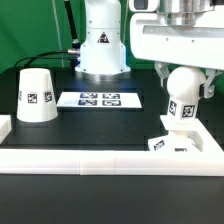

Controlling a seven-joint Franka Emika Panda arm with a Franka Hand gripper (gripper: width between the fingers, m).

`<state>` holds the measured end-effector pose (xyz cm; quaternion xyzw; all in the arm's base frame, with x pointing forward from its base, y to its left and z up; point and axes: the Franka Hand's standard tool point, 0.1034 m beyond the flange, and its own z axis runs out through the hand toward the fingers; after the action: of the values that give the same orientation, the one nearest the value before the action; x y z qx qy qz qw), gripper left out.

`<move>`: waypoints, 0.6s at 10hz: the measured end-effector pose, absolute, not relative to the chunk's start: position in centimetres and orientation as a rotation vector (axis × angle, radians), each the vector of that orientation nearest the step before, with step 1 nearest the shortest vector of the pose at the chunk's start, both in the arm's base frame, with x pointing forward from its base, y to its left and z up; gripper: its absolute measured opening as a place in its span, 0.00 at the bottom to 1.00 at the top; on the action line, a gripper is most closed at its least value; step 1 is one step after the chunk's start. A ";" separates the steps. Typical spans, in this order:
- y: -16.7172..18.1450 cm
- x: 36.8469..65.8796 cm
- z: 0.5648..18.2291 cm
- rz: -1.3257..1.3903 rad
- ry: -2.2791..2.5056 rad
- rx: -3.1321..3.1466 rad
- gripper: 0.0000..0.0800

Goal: Assemble lamp

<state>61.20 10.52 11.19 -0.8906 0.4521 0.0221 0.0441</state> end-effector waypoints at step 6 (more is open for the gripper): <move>10.6 61.3 11.3 0.134 1.895 -2.352 0.73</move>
Offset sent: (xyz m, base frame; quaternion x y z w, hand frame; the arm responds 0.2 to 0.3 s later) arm -0.0072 -0.0065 -0.0050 -0.0196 -0.0130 0.2381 0.9709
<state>61.34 10.59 11.28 -0.7766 0.6257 0.0442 0.0592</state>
